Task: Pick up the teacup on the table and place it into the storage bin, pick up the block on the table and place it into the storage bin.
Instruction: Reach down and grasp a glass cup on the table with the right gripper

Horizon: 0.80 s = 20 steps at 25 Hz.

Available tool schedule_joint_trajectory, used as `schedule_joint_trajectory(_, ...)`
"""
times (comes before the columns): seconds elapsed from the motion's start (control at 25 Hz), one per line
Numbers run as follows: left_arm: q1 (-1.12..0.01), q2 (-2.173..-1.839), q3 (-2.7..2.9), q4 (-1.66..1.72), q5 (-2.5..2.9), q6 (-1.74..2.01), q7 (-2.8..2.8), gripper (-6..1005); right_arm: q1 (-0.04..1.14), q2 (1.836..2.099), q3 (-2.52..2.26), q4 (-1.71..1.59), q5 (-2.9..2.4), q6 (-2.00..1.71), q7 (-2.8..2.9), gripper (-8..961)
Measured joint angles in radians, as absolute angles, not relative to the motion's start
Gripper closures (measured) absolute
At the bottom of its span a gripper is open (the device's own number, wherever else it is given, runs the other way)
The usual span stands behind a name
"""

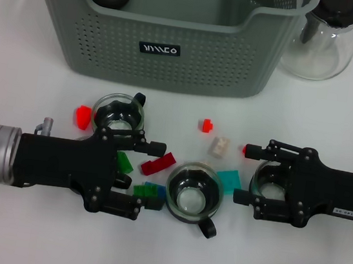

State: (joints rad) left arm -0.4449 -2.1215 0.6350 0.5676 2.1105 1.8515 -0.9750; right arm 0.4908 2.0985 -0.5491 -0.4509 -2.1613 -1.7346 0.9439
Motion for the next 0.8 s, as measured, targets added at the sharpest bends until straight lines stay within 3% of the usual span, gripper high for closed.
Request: schedule_joint_trajectory(0.8, -0.443, -2.121, 0.640, 0.568, 2.111, 1.852, -0.975, 192, 0.491, 2.098, -0.554, -0.451, -2.161, -1.735, 0.947, 131)
